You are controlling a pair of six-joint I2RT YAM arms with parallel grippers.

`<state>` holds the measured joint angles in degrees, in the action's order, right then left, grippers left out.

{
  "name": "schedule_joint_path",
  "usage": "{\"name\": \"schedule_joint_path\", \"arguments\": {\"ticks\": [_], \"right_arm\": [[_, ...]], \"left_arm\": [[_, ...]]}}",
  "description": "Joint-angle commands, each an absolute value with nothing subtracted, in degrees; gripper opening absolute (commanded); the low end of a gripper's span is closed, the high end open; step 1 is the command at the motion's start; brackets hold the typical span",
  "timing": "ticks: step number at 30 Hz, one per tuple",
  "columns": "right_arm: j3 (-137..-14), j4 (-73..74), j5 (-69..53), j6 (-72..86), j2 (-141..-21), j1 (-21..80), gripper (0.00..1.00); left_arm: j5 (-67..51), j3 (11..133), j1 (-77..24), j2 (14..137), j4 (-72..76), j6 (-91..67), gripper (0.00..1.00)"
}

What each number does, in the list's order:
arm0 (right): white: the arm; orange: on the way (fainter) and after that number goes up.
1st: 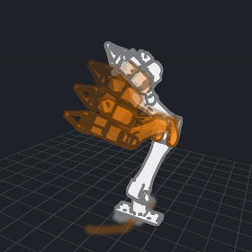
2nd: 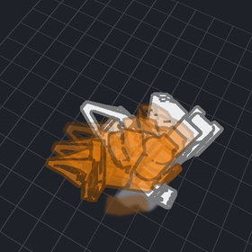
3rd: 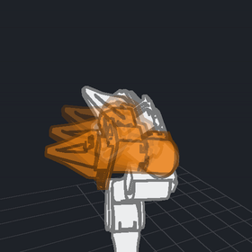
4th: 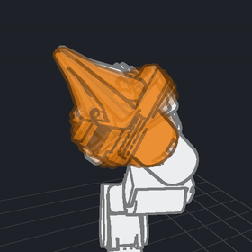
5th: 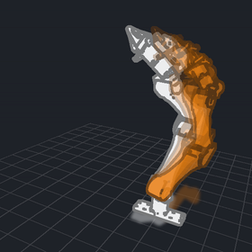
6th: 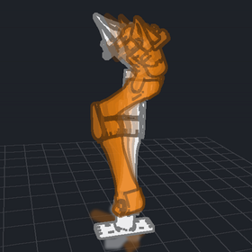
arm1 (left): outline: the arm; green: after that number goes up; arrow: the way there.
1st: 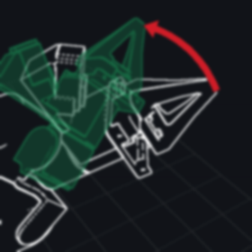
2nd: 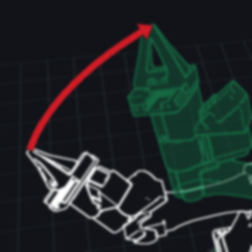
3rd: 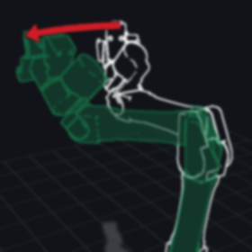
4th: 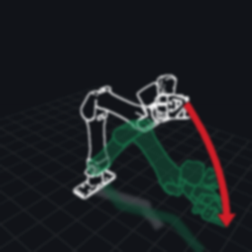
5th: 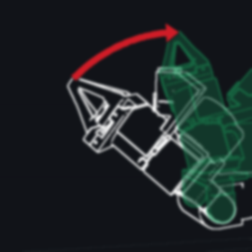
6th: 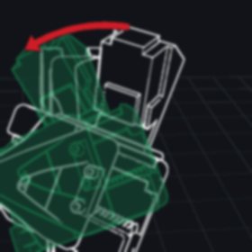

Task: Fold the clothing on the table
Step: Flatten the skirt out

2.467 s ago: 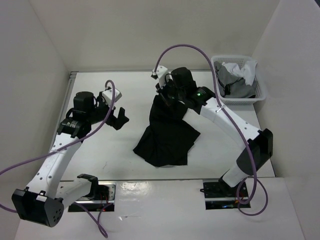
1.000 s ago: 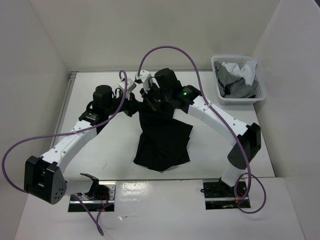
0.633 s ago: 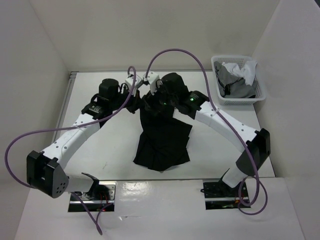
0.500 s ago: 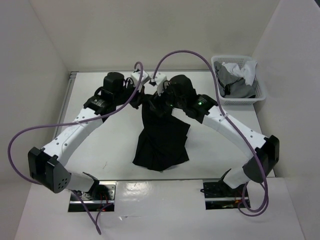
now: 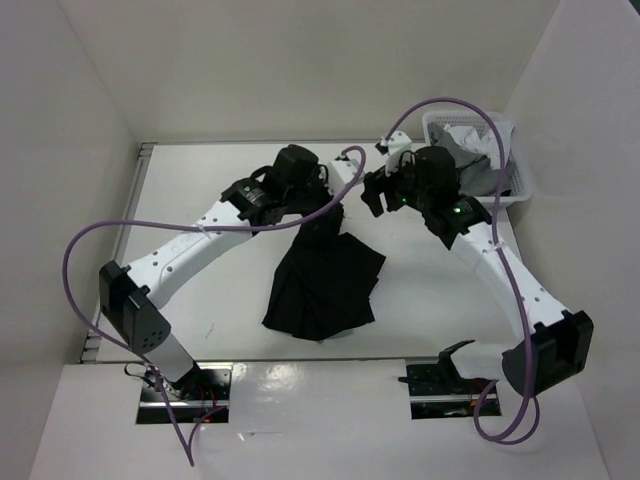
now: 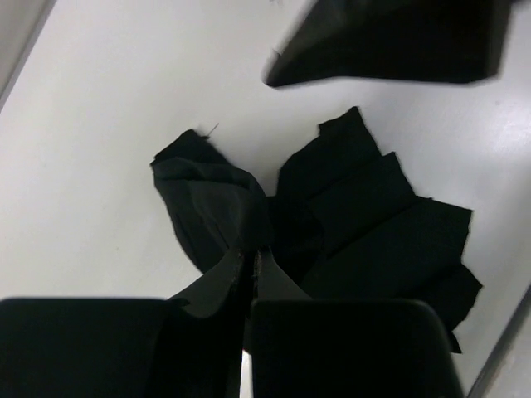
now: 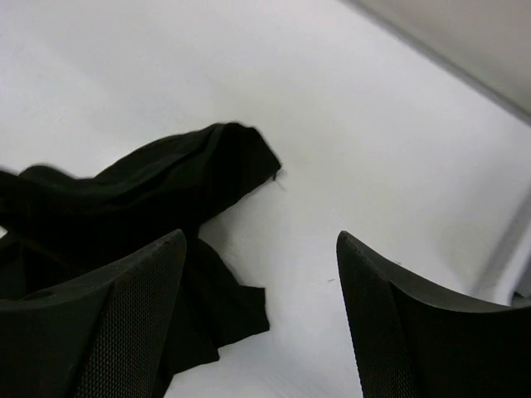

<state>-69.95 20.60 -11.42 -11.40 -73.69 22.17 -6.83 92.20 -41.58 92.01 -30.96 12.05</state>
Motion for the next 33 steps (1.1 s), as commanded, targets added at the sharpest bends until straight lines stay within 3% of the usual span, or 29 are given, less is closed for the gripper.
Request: {"name": "schedule_joint_path", "arguments": {"ticks": [1,5,8,11,15,21,33], "right_arm": [[-69.1,17.7,-10.8,-10.8,-67.8,18.6,0.78],[-67.2,17.7,-9.4,-10.2,-64.2,16.6,0.81],[-67.2,17.7,-9.4,-10.2,-63.5,15.5,0.83],[-67.2,18.3,-11.2,-10.2,-65.2,15.5,0.84],[-69.1,19.6,-14.5,-10.2,-68.9,16.0,0.84],[-71.5,21.9,-14.5,-12.6,-76.0,23.0,0.84],[-70.3,24.2,-12.2,-17.8,-89.4,27.3,0.83]], "left_arm": [[-9.6,99.4,-44.1,91.8,-33.5,13.1,0.0],[-12.2,102.4,-44.1,86.4,-34.3,13.2,0.0],[-17.1,96.7,-42.3,77.0,-32.4,13.8,0.0],[-25.8,82.1,-33.3,65.2,-27.3,13.8,0.0],[-25.8,67.6,-28.0,56.5,-28.9,15.9,0.0],[-22.4,56.4,-24.5,55.0,-29.4,15.2,0.0],[-10.6,57.3,-20.7,70.7,-29.4,9.4,0.0]]}}
